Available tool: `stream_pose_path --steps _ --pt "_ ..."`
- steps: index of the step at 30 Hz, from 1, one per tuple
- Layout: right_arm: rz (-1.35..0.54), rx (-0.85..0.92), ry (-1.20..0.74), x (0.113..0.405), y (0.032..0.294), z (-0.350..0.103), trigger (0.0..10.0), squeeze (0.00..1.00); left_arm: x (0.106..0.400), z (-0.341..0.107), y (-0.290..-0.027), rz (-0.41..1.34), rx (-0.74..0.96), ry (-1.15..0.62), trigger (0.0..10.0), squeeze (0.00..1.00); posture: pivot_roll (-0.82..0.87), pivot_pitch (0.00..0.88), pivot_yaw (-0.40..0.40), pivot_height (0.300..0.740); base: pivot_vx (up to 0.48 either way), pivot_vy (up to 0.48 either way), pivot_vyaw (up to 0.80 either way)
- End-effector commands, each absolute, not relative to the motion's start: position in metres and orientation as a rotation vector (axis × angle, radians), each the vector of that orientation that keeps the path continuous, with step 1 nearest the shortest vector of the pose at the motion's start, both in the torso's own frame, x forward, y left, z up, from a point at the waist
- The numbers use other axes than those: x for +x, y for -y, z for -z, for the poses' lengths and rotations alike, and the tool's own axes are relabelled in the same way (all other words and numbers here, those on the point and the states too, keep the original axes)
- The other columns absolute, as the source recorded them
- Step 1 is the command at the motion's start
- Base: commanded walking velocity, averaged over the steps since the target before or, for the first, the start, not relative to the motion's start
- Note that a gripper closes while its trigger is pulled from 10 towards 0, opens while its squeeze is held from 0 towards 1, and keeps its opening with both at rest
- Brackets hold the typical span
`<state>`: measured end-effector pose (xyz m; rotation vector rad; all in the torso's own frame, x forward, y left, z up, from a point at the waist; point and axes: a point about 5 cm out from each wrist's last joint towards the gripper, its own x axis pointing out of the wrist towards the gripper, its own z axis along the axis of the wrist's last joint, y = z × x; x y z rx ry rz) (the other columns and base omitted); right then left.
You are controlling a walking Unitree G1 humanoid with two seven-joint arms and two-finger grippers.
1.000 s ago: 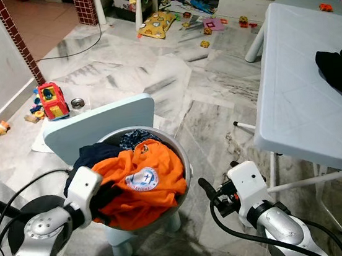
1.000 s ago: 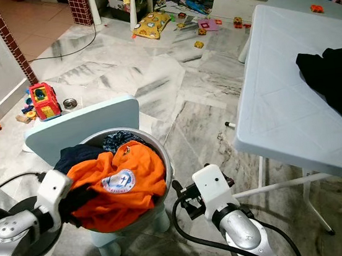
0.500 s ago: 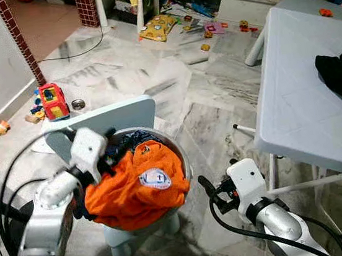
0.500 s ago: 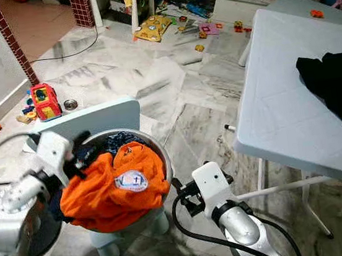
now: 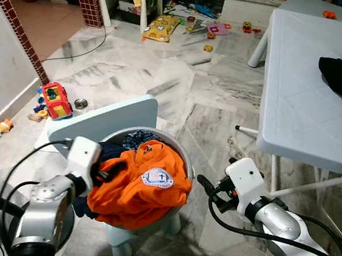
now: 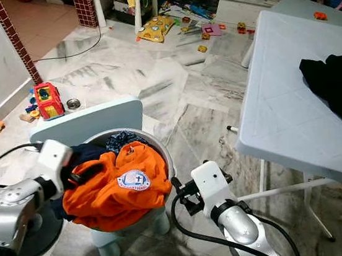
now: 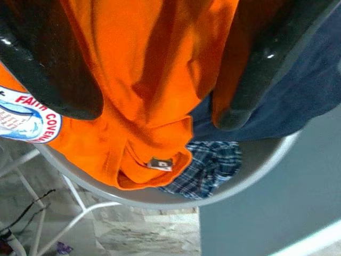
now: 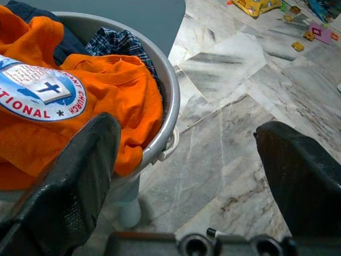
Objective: Hang hanger
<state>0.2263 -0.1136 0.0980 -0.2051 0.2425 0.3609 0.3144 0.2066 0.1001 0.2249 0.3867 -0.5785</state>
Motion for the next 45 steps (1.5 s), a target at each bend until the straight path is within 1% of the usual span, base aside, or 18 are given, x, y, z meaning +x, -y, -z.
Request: stream_pose_path --steps 1,8,9,10,11,12,13,14,16,19,23,27,30,32,34,39,45 --pt "-0.356 -0.211 -0.254 0.226 0.116 -0.095 10.0 0.0 0.318 -0.102 -0.203 0.596 0.245 -0.377 10.0 1.0 0.1 0.13 -0.117 0.74 0.0 0.0 0.0" --pt "-0.345 -0.214 -0.251 0.226 0.117 -0.097 10.0 0.0 0.341 -0.105 -0.195 0.594 0.302 -0.369 10.0 1.0 0.08 0.127 -0.107 0.74 0.0 0.0 0.0" --pt "-0.339 -0.215 -0.25 0.225 0.118 -0.097 10.0 0.0 0.346 -0.103 -0.194 0.587 0.309 -0.381 10.0 0.43 0.07 0.129 -0.103 0.74 0.0 0.0 0.0" --pt "-0.339 -0.215 -0.25 0.225 0.118 -0.097 10.0 0.0 0.346 -0.103 -0.194 0.587 0.309 -0.381 10.0 0.43 0.07 0.129 -0.103 0.74 0.0 0.0 0.0" --pt "-0.337 -0.216 -0.251 0.224 0.118 -0.098 10.0 0.0 0.347 -0.099 -0.194 0.594 0.317 -0.415 10.0 0.0 0.06 0.129 -0.1 0.74 0.0 0.0 0.0" --pt "-0.336 -0.216 -0.251 0.224 0.118 -0.098 10.0 0.0 0.348 -0.097 -0.194 0.596 0.32 -0.424 10.0 0.0 0.06 0.129 -0.1 0.74 0.0 0.0 0.0" --pt "-0.333 -0.214 -0.253 0.223 0.119 -0.098 10.0 0.0 0.347 -0.092 -0.194 0.601 0.338 -0.465 2.2 0.0 0.05 0.131 -0.096 0.74 0.0 0.0 0.0" --pt "-0.332 -0.215 -0.254 0.222 0.119 -0.098 10.0 0.0 0.347 -0.088 -0.195 0.594 0.36 -0.497 0.0 0.0 0.04 0.132 -0.096 0.74 0.0 0.0 0.0" --pt "-0.33 -0.215 -0.255 0.221 0.119 -0.098 10.0 0.0 0.346 -0.085 -0.196 0.596 0.367 -0.518 0.0 0.0 0.04 0.132 -0.096 0.74 0.0 0.0 0.0" --pt "-0.333 -0.203 -0.268 0.217 0.121 -0.098 10.0 0.0 0.345 -0.08 -0.194 0.618 0.326 -0.557 0.0 0.0 0.03 0.134 -0.094 0.74 0.0 0.0 0.0" --pt "-0.409 -0.124 -0.25 0.212 0.117 -0.105 10.0 0.0 0.341 -0.073 -0.193 0.652 0.331 -0.581 0.0 0.0 0.03 0.14 -0.096 0.74 0.0 0.0 0.0" --pt "-0.475 -0.122 -0.249 0.21 0.119 -0.11 10.0 0.0 0.341 -0.072 -0.193 0.654 0.313 -0.553 0.0 0.0 0.03 0.141 -0.102 0.74 0.0 0.0 0.0" --pt "-0.451 -0.136 -0.263 0.212 0.124 -0.108 10.0 0.0 0.342 -0.072 -0.193 0.64 0.319 -0.547 0.0 0.0 0.04 0.141 -0.105 0.74 0.0 0.0 0.0" --pt "-0.44 -0.146 -0.269 0.214 0.127 -0.108 10.0 0.0 0.345 -0.077 -0.193 0.593 0.332 -0.493 0.0 0.0 0.04 0.141 -0.108 0.74 0.0 0.0 0.0" --pt "-0.435 -0.144 -0.274 0.214 0.128 -0.107 10.0 0.0 0.343 -0.078 -0.192 0.585 0.322 -0.476 0.0 0.0 0.05 0.142 -0.11 0.74 0.0 0.0 0.0" --pt "-0.435 -0.143 -0.29 0.216 0.127 -0.105 10.0 0.0 0.332 -0.067 -0.197 0.562 0.317 -0.529 0.0 0.0 0.06 0.144 -0.116 0.74 0.0 0.0 0.0" --pt "-0.446 -0.155 -0.29 0.219 0.126 -0.105 10.0 0.0 0.323 -0.061 -0.198 0.54 0.301 -0.539 0.0 0.0 0.07 0.136 -0.119 0.74 0.0 0.0 0.0"
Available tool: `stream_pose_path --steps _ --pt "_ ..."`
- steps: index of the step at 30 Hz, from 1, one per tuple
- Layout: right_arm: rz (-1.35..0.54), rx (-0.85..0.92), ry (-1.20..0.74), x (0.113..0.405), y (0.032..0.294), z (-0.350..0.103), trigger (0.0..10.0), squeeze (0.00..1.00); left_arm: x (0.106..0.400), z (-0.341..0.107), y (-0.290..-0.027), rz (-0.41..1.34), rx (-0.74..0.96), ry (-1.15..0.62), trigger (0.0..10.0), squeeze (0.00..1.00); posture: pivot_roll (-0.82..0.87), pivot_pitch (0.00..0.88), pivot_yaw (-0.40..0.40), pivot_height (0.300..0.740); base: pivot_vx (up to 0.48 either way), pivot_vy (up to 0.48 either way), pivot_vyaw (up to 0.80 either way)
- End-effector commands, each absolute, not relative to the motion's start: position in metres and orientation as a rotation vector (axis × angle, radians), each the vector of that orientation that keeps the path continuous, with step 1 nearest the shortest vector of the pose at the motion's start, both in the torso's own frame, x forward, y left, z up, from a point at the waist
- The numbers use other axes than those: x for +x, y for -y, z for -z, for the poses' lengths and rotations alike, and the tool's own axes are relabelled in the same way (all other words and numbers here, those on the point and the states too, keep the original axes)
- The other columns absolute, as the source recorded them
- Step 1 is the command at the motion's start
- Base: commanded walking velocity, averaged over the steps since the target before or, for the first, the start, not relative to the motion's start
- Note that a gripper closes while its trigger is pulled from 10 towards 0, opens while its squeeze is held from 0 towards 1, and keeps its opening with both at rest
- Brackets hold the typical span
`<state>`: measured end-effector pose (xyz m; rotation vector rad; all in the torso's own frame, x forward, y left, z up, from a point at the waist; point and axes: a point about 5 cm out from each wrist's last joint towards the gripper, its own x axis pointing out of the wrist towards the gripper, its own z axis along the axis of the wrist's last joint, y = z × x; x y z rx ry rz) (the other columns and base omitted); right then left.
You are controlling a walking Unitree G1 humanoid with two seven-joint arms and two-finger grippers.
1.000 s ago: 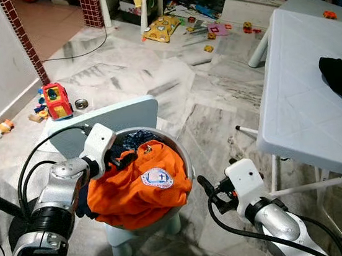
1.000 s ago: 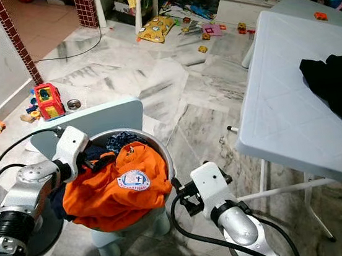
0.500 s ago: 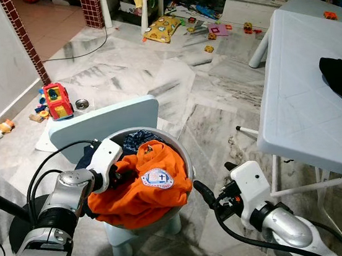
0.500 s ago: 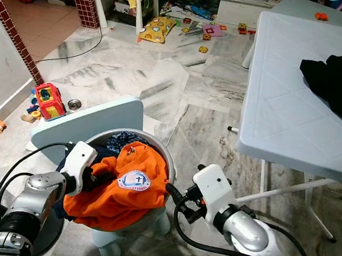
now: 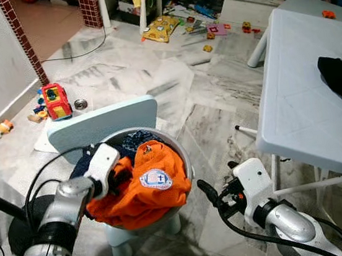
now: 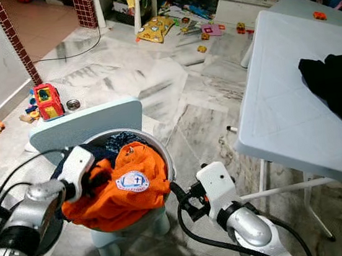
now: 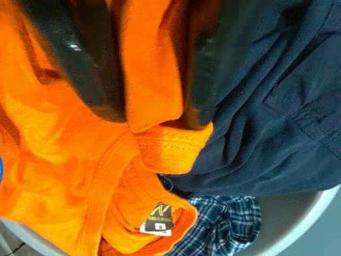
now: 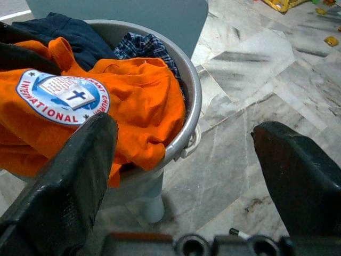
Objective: Hang hanger
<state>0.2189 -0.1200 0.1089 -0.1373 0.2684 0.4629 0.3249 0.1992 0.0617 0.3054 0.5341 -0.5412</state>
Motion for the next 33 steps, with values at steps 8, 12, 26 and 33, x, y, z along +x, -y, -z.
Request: stream_pose_path --steps 8,12,26,33 --pt "-0.434 -0.167 -0.287 0.222 0.128 -0.106 10.0 0.0 0.329 -0.077 -0.192 0.493 0.294 -0.424 0.0 0.0 0.07 0.129 -0.112 0.74 0.0 0.0 0.0" --pt "-0.437 -0.184 -0.289 0.221 0.128 -0.104 10.0 0.0 0.321 -0.098 -0.186 0.543 0.292 -0.269 0.0 0.0 0.07 0.119 -0.108 0.74 0.0 0.0 0.0" --pt "-0.457 -0.202 -0.276 0.229 0.127 -0.104 10.0 0.0 0.274 -0.095 -0.194 0.512 0.235 -0.135 0.0 0.0 0.11 0.109 -0.124 0.74 0.0 0.0 0.0" --pt "-0.457 -0.209 -0.278 0.228 0.127 -0.102 10.0 0.0 0.289 -0.095 -0.207 0.398 0.29 -0.175 10.0 1.0 0.1 0.115 -0.127 0.74 0.0 0.0 0.0"
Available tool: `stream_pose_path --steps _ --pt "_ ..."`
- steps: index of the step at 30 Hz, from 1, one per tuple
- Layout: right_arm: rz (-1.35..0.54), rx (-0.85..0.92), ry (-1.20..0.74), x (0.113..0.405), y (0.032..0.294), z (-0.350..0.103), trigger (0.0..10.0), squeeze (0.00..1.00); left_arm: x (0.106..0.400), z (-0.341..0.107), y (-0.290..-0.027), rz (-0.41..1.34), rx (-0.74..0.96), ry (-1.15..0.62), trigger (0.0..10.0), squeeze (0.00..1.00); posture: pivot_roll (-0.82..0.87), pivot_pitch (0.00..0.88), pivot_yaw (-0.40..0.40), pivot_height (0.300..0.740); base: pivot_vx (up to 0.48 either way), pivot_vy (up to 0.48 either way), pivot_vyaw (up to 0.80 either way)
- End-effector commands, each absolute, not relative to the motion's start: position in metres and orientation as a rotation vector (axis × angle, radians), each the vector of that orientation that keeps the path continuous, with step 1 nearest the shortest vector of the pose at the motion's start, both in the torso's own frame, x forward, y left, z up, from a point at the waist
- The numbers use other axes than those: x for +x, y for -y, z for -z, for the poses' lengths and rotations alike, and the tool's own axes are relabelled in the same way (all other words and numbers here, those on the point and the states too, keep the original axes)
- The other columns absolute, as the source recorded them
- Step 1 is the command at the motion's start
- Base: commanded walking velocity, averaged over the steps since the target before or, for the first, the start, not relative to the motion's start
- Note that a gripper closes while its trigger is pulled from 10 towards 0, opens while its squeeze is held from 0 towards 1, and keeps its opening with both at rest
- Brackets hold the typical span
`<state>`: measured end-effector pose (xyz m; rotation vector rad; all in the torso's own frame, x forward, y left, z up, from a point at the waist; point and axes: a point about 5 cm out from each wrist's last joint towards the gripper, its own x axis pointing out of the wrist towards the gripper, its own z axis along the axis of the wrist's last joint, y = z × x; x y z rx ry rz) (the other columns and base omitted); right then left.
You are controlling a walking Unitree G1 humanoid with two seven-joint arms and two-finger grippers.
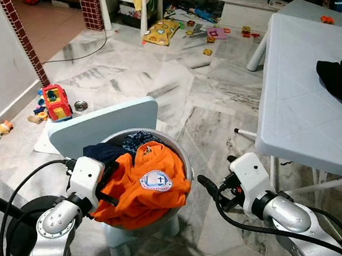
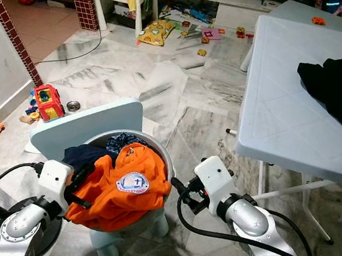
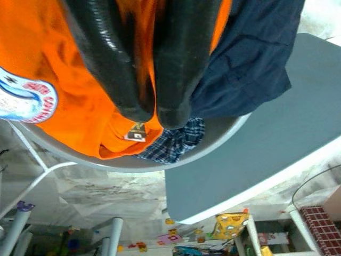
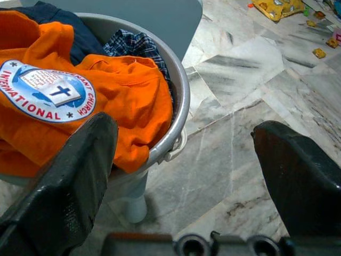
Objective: Hang hanger
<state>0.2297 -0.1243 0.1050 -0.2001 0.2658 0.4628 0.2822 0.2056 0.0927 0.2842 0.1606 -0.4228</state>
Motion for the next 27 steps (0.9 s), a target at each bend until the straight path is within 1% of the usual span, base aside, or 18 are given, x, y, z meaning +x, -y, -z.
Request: stream_pose_path --steps 1,2,5,7,8,9,11,13,16,17,18,19,21,22,24,25,27 --pt "-0.46 -0.211 -0.281 0.227 0.126 -0.101 10.0 0.0 0.298 -0.099 -0.208 0.386 0.282 -0.177 10.0 1.0 0.1 0.115 -0.127 0.74 0.0 0.0 0.0" --pt "-0.467 -0.214 -0.284 0.226 0.123 -0.1 10.0 0.0 0.312 -0.107 -0.207 0.387 0.291 -0.181 10.0 1.0 0.09 0.116 -0.128 0.74 0.0 0.0 0.0" --pt "-0.471 -0.216 -0.284 0.225 0.122 -0.1 10.0 0.0 0.321 -0.11 -0.204 0.399 0.276 -0.206 10.0 1.0 0.09 0.116 -0.128 0.74 0.0 0.0 0.0" --pt "-0.476 -0.221 -0.284 0.225 0.121 -0.1 10.0 0.0 0.332 -0.117 -0.199 0.443 0.282 -0.223 10.0 1.0 0.08 0.118 -0.131 0.74 0.0 0.0 0.0" --pt "-0.478 -0.223 -0.285 0.225 0.121 -0.1 10.0 0.0 0.34 -0.126 -0.193 0.486 0.312 -0.197 10.0 1.0 0.09 0.119 -0.135 0.74 0.0 0.0 0.0" --pt "-0.478 -0.225 -0.289 0.224 0.124 -0.099 10.0 0.0 0.351 -0.142 -0.182 0.563 0.357 -0.159 10.0 1.0 0.1 0.121 -0.143 0.74 0.0 0.0 0.0" --pt "-0.476 -0.226 -0.293 0.225 0.126 -0.098 10.0 0.0 0.357 -0.145 -0.175 0.595 0.365 -0.165 10.0 1.0 0.12 0.122 -0.152 0.74 0.0 0.0 0.0" --pt "-0.477 -0.231 -0.3 0.226 0.128 -0.095 10.0 0.0 0.364 -0.144 -0.16 0.661 0.43 -0.175 10.0 1.0 0.13 0.117 -0.163 0.74 0.0 0.0 0.0" --pt "-0.471 -0.229 -0.301 0.23 0.129 -0.094 10.0 0.0 0.36 -0.133 -0.14 0.817 0.499 -0.184 10.0 1.0 0.13 0.114 -0.166 0.74 0.0 0.0 0.0" --pt "-0.463 -0.219 -0.299 0.233 0.128 -0.094 10.0 0.0 0.355 -0.12 -0.135 0.886 0.522 -0.209 10.0 1.0 0.13 0.107 -0.168 0.74 0.0 0.0 0.0" --pt "-0.458 -0.213 -0.298 0.234 0.127 -0.093 10.0 0.0 0.352 -0.111 -0.136 0.902 0.544 -0.227 10.0 1.0 0.12 0.104 -0.159 0.74 0.0 0.0 0.0" --pt "-0.452 -0.203 -0.297 0.234 0.126 -0.092 10.0 0.0 0.348 -0.1 -0.14 0.906 0.563 -0.256 10.0 1.0 0.11 0.104 -0.137 0.74 0.0 0.0 0.0" --pt "-0.449 -0.195 -0.297 0.234 0.124 -0.091 10.0 0.0 0.345 -0.093 -0.142 0.901 0.545 -0.287 10.0 1.0 0.11 0.104 -0.137 0.74 0.0 0.0 0.0" --pt "-0.448 -0.194 -0.297 0.232 0.123 -0.09 10.0 0.0 0.345 -0.09 -0.143 0.884 0.532 -0.291 10.0 1.0 0.07 0.101 -0.1 0.74 0.0 0.0 0.0" --pt "-0.438 -0.189 -0.296 0.228 0.122 -0.089 10.0 0.0 0.345 -0.09 -0.144 0.844 0.471 -0.285 10.0 1.0 0.06 0.101 -0.073 0.74 0.0 0.0 0.0" --pt "-0.431 -0.182 -0.293 0.226 0.122 -0.089 10.0 0.0 0.345 -0.091 -0.144 0.823 0.432 -0.274 10.0 1.0 0.06 0.1 -0.074 0.74 0.0 0.0 0.0" --pt "-0.429 -0.178 -0.29 0.225 0.122 -0.09 10.0 0.0 0.345 -0.093 -0.144 0.803 0.43 -0.255 10.0 1.0 0.05 0.101 -0.07 0.74 0.0 0.0 0.0"
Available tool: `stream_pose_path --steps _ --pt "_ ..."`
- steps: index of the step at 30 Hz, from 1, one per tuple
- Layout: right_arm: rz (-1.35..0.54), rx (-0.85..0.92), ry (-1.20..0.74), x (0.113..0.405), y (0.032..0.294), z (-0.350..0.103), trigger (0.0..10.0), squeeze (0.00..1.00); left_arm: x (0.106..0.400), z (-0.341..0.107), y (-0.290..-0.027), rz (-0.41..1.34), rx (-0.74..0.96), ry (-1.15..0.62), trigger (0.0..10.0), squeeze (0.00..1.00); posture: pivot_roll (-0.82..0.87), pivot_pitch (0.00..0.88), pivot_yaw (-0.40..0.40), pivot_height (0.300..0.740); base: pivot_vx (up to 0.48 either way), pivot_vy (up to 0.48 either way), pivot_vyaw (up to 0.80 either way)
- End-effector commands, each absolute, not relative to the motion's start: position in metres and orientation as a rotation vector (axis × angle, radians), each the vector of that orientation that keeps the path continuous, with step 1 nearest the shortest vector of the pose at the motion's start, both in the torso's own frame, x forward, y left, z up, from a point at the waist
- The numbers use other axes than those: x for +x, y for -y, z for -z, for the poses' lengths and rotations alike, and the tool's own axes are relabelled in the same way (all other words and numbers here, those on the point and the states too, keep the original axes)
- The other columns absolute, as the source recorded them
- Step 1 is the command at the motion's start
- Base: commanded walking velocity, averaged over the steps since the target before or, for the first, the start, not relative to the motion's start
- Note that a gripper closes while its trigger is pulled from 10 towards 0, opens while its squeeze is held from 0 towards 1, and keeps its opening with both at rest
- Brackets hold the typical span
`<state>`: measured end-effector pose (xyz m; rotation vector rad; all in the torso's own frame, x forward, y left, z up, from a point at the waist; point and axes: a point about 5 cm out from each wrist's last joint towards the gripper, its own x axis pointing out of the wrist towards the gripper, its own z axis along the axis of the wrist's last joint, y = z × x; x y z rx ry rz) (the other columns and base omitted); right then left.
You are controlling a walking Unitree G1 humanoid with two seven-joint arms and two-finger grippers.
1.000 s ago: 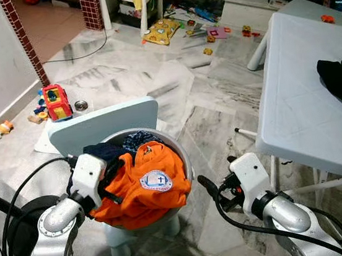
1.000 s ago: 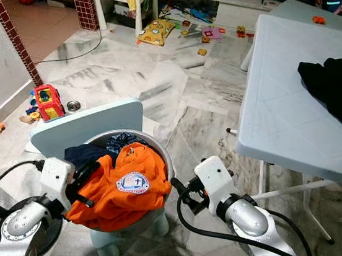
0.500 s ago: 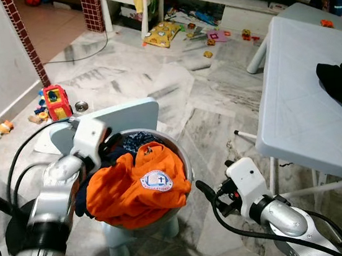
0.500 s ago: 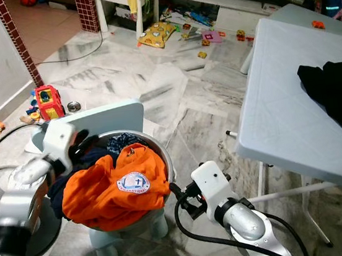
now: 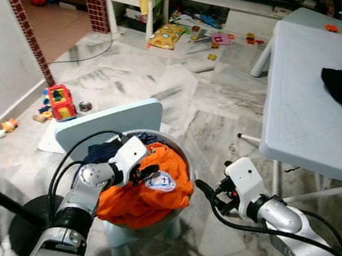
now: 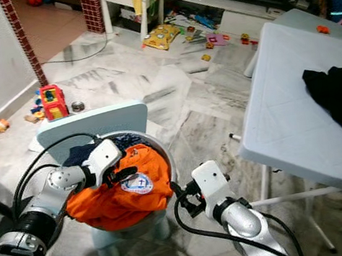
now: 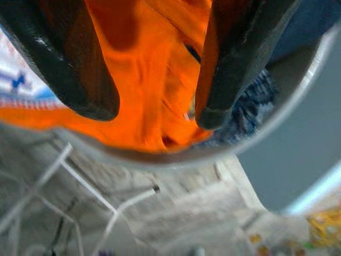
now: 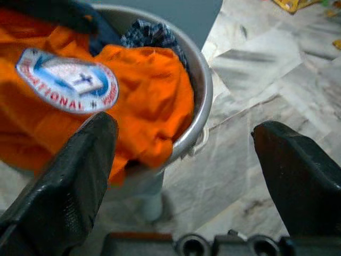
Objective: Hang hanger
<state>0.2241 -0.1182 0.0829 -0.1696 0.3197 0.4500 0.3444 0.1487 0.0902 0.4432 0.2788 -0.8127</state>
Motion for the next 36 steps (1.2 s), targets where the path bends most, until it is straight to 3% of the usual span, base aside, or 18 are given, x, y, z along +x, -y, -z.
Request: stream_pose_path --steps 1,2,8,22,28,29,33,34,36 --pt "-0.43 -0.179 -0.287 0.224 0.121 -0.091 10.0 0.0 0.345 -0.094 -0.146 0.78 0.419 -0.253 10.0 0.92 0.05 0.101 -0.076 0.74 0.0 0.0 0.0" --pt "-0.43 -0.178 -0.28 0.224 0.12 -0.093 10.0 0.0 0.348 -0.096 -0.152 0.695 0.38 -0.233 10.0 0.0 0.05 0.106 -0.086 0.74 0.0 0.0 0.0" --pt "-0.447 -0.174 -0.279 0.225 0.116 -0.094 10.0 0.0 0.352 -0.098 -0.165 0.571 0.312 -0.261 10.0 0.0 0.07 0.127 -0.126 0.74 0.0 0.0 0.0" --pt "-0.443 -0.167 -0.295 0.215 0.115 -0.096 10.0 0.0 0.35 -0.073 -0.152 0.619 0.319 -0.519 10.0 0.0 0.02 0.145 -0.106 0.74 0.0 0.0 0.0" --pt "-0.429 -0.159 -0.315 0.208 0.115 -0.094 10.0 0.0 0.348 -0.064 -0.16 0.565 0.325 -0.588 10.0 0.0 0.01 0.153 -0.102 0.74 0.0 0.0 0.0" --pt "-0.429 -0.158 -0.316 0.207 0.115 -0.093 10.0 0.0 0.348 -0.064 -0.16 0.56 0.327 -0.59 9.0 0.0 0.01 0.153 -0.102 0.74 0.0 0.0 0.0" --pt "-0.425 -0.161 -0.321 0.207 0.117 -0.094 10.0 0.0 0.353 -0.069 -0.167 0.507 0.374 -0.571 9.1 0.0 0.01 0.167 -0.103 0.74 0.0 0.0 0.0" --pt "-0.424 -0.161 -0.321 0.208 0.118 -0.095 10.0 0.0 0.355 -0.072 -0.169 0.49 0.384 -0.555 10.0 0.0 0.01 0.166 -0.105 0.74 0.0 0.0 0.0" --pt "-0.422 -0.162 -0.322 0.208 0.118 -0.095 10.0 0.0 0.358 -0.077 -0.171 0.466 0.396 -0.527 10.0 0.0 0.01 0.166 -0.105 0.74 0.0 0.0 0.0"
